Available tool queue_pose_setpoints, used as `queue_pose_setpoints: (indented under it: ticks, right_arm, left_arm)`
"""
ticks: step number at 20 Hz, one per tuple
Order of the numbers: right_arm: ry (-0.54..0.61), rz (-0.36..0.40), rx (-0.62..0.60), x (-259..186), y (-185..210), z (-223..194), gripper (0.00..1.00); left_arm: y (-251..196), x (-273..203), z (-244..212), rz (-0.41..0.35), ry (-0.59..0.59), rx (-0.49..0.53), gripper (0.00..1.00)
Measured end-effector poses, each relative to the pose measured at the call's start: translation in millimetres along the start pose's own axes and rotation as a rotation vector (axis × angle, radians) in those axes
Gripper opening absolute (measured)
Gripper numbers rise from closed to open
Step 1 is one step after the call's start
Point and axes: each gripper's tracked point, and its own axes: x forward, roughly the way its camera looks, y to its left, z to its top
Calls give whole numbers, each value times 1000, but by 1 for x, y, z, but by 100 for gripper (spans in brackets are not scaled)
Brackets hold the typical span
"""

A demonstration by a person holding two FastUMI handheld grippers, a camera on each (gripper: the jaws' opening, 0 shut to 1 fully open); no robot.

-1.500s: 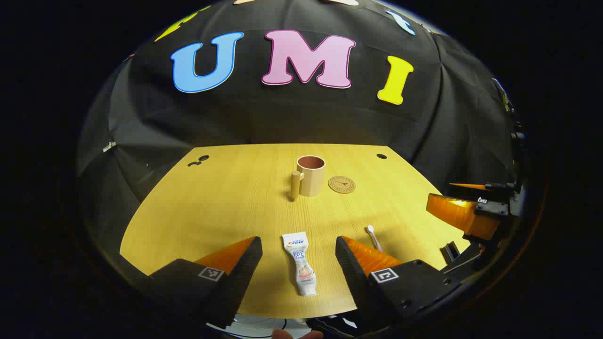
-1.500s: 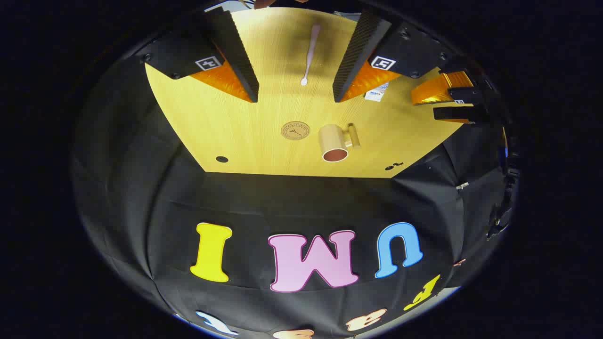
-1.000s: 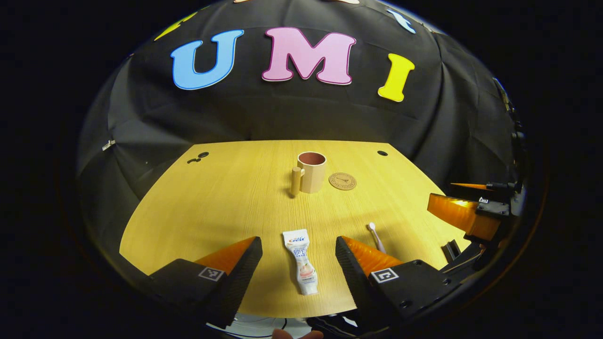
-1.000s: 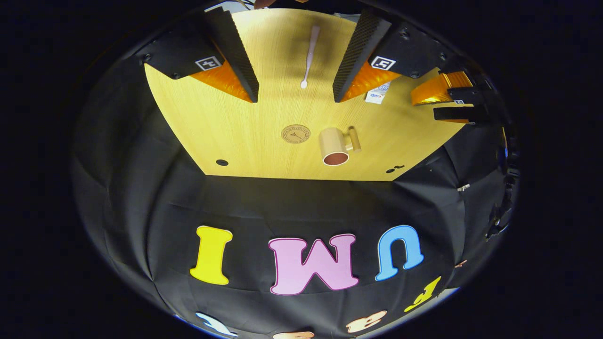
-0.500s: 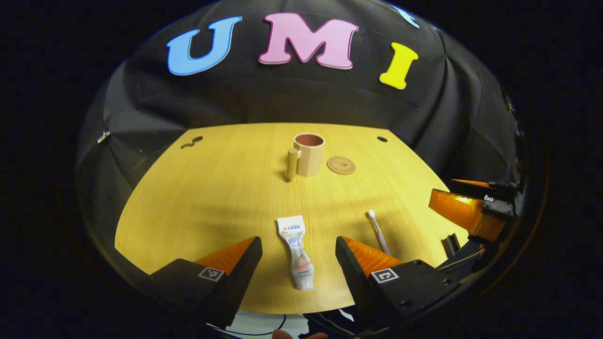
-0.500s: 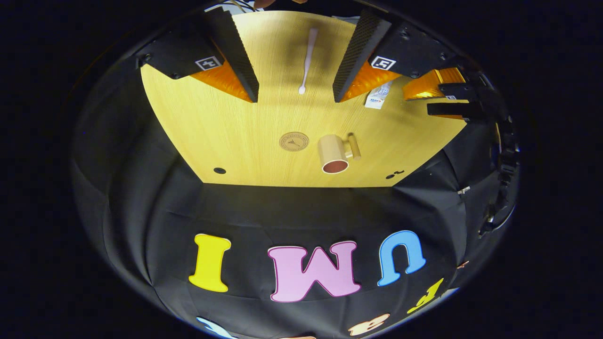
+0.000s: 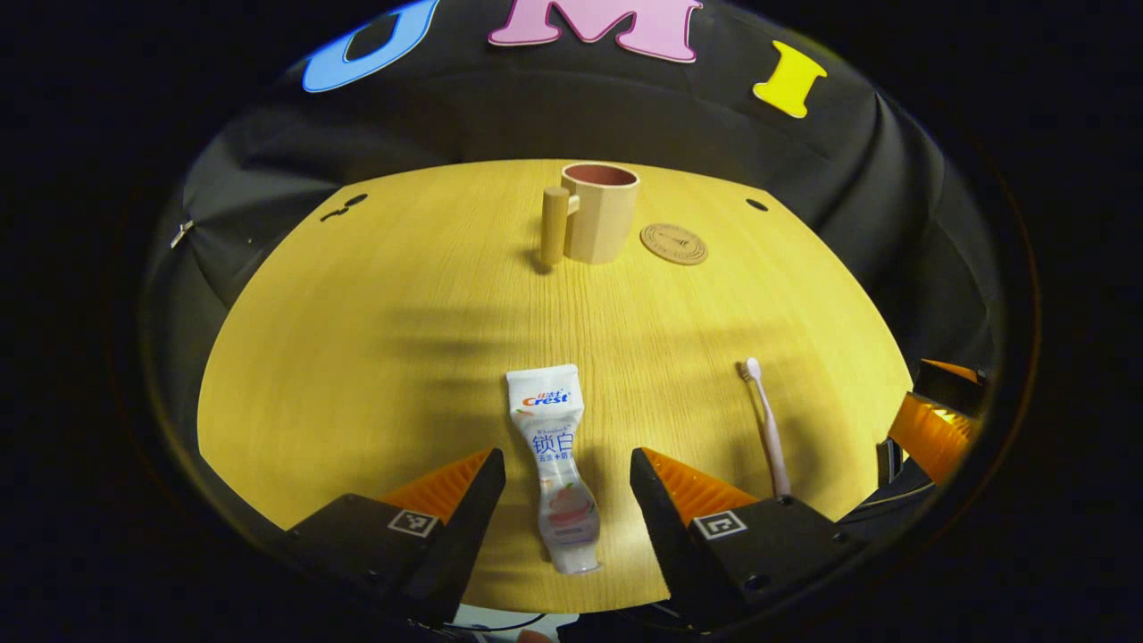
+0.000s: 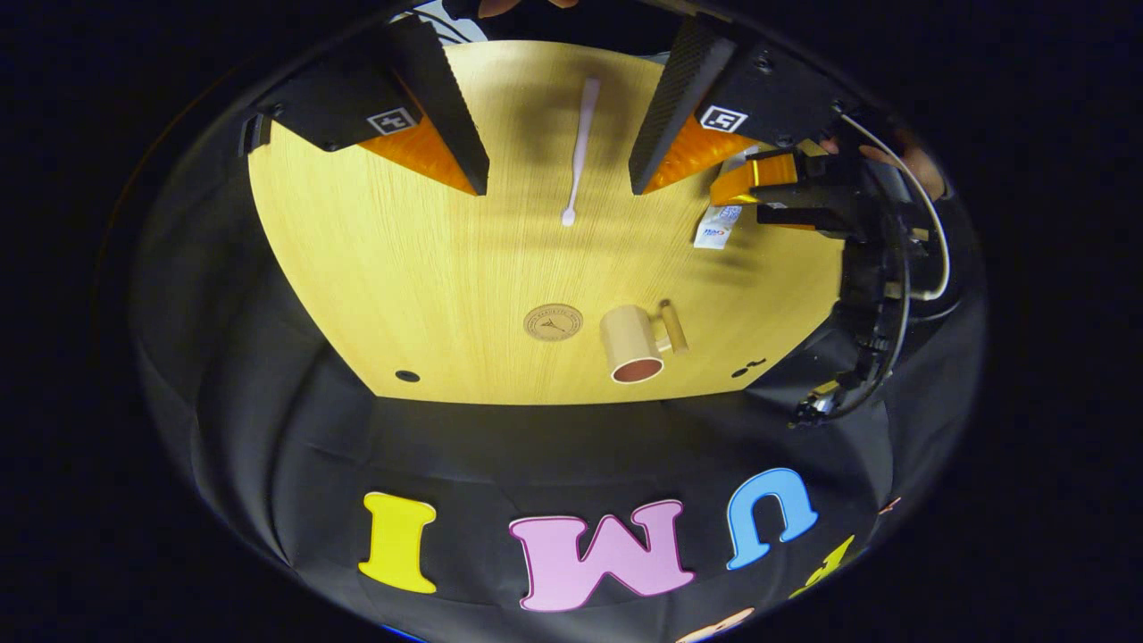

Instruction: Put the toothbrush and toothpaste on the desktop into the cup, then pick up the cup and place it on the coaster on the desktop.

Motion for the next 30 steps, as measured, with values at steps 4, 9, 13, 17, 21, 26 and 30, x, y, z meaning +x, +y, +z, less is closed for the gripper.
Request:
queue_pose_setpoints:
  ticks: [4,9,13,17,21,26,30]
  right_arm:
    - [57,11,17,14,-2,-13,98]
    - [150,21,26,38,1,-33,98]
    - [215,24,26,53,6,-48,98]
    - [269,20,24,69,12,-61,98]
    - [317,-1,1,80,14,-71,94]
    - [359,-56,-10,92,8,-81,74]
    - [394,-93,-16,95,2,-83,57]
  left_arm:
    - [2,19,-3,15,48,-6,84]
    - [-1,31,-6,28,89,8,80]
    - [0,31,-6,47,97,50,74]
    - [2,33,-6,63,93,18,61]
    - [9,34,-7,36,57,3,37]
    - [10,31,-7,-26,27,32,25]
    - [13,20,-5,-90,15,-42,22]
